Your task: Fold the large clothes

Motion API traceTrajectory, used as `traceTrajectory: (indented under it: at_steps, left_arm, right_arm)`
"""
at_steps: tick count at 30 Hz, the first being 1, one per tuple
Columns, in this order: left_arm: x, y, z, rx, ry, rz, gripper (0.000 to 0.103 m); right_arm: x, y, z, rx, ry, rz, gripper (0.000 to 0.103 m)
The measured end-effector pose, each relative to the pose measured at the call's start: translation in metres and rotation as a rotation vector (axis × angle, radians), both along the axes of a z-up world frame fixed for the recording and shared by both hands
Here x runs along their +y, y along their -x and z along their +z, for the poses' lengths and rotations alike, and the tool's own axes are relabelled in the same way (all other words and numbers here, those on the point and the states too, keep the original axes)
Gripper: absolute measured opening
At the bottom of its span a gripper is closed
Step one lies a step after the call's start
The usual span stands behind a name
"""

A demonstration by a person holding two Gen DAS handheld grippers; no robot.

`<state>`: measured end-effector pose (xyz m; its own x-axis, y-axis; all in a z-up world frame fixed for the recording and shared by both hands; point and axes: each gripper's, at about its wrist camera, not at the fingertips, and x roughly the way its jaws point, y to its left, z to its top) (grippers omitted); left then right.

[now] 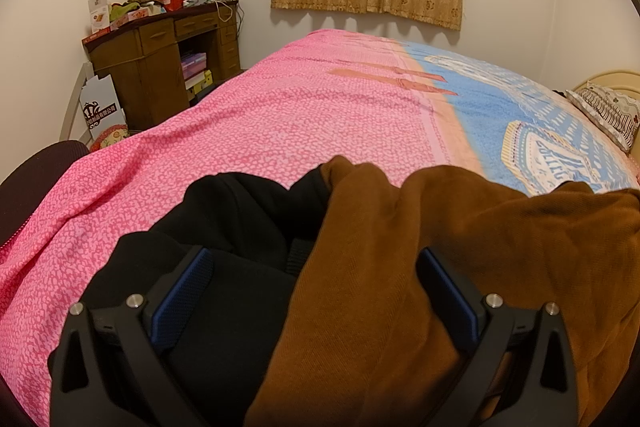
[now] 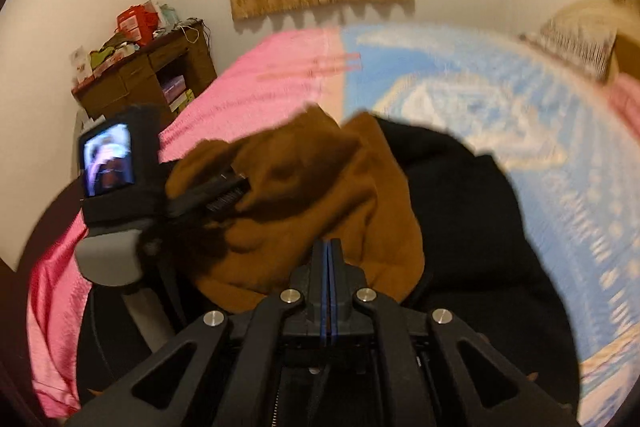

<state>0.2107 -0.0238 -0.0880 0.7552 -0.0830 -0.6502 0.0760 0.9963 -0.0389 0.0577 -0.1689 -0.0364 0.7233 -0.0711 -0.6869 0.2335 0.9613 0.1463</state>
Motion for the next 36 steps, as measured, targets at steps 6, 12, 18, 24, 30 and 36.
traceTrajectory:
  at_steps: [6, 12, 18, 24, 30, 36]
  left_arm:
    - [0.001, 0.000, 0.000, 0.000, 0.000, 0.000, 0.103]
    - [0.001, 0.000, 0.000, 0.000, 0.000, 0.000, 0.103]
    - [-0.001, -0.001, 0.000, 0.005, -0.003, -0.001, 0.103]
    - [-0.001, 0.002, 0.001, 0.008, 0.004, -0.003, 0.103]
    - [0.002, 0.000, -0.002, 0.023, -0.003, 0.001, 0.103]
    - [0.001, -0.005, -0.005, 0.039, -0.026, 0.003, 0.103]
  right_arm:
    - [0.013, -0.002, -0.004, -0.084, 0.060, 0.022, 0.001]
    - [0.026, -0.009, -0.003, -0.118, 0.109, 0.060, 0.001]
    - [0.033, -0.016, -0.008, -0.127, 0.133, 0.089, 0.001]
    - [0.040, -0.022, -0.013, -0.112, 0.120, 0.124, 0.001]
    - [0.041, -0.023, -0.015, -0.111, 0.099, 0.122, 0.001]
    - [0.038, -0.024, -0.016, -0.101, 0.092, 0.122, 0.001]
